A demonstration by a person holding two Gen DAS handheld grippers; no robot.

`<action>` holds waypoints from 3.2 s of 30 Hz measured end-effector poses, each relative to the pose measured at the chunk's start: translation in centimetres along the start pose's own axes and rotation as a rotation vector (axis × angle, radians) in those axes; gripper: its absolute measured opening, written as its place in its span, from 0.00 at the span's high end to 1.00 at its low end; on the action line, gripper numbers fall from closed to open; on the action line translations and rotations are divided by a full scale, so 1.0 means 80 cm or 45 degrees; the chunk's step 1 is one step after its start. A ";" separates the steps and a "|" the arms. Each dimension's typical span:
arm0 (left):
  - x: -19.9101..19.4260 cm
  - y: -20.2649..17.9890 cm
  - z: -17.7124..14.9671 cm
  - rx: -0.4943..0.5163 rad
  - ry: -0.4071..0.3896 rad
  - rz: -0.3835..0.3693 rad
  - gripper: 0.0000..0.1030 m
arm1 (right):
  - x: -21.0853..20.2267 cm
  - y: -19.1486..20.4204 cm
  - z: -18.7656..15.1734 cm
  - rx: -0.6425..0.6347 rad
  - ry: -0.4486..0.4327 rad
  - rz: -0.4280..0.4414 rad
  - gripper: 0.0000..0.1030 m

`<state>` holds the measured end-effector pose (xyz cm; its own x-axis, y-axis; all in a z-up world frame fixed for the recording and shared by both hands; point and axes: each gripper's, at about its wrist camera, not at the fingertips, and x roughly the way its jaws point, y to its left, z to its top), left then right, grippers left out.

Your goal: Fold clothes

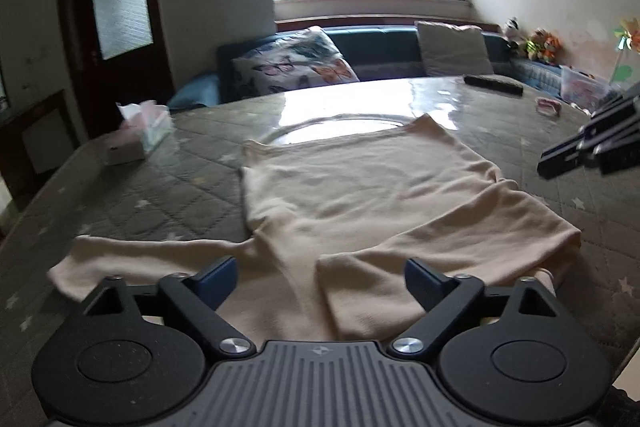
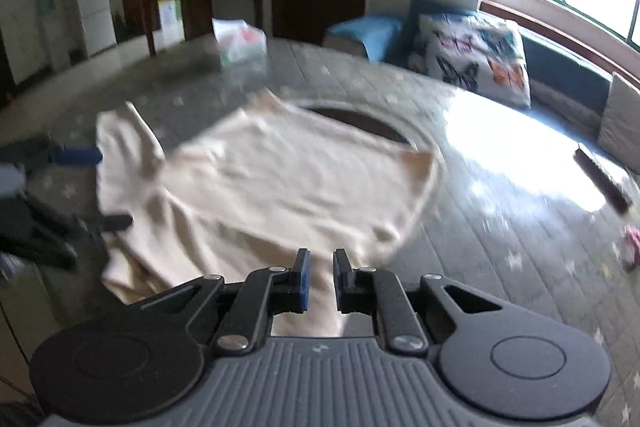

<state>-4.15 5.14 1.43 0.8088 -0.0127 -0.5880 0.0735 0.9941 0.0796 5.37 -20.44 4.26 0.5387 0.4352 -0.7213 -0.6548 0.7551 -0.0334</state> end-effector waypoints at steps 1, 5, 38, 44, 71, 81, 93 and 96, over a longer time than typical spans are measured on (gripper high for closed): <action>0.006 0.000 0.001 -0.006 0.017 -0.012 0.27 | 0.004 -0.003 -0.006 0.004 0.008 -0.005 0.89; 0.030 0.002 0.003 -0.041 0.093 -0.063 0.49 | 0.023 -0.011 -0.020 0.020 0.029 -0.022 0.89; 0.035 -0.004 0.009 0.042 0.053 -0.030 0.28 | 0.036 0.014 -0.032 -0.003 -0.092 0.019 0.63; 0.034 -0.007 -0.011 0.052 0.057 0.019 0.04 | 0.039 0.024 -0.058 -0.024 -0.037 0.018 0.59; 0.003 0.191 -0.014 -0.354 -0.010 0.455 0.00 | 0.133 0.107 0.042 -0.061 -0.028 0.254 0.72; 0.034 0.240 -0.018 -0.509 0.051 0.552 0.02 | 0.144 0.133 0.059 -0.113 -0.040 0.308 0.69; 0.049 0.274 -0.031 -0.663 0.072 0.608 0.62 | 0.092 0.116 0.047 -0.128 -0.106 0.290 0.69; 0.042 0.274 -0.026 -0.678 0.046 0.573 0.90 | 0.083 0.112 0.041 -0.118 -0.113 0.283 0.69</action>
<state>-1.03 27.09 -0.47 0.6731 0.4073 -0.6173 -0.5677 0.8195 -0.0783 4.87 -9.18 1.43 0.4179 0.6299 -0.6547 -0.8061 0.5895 0.0527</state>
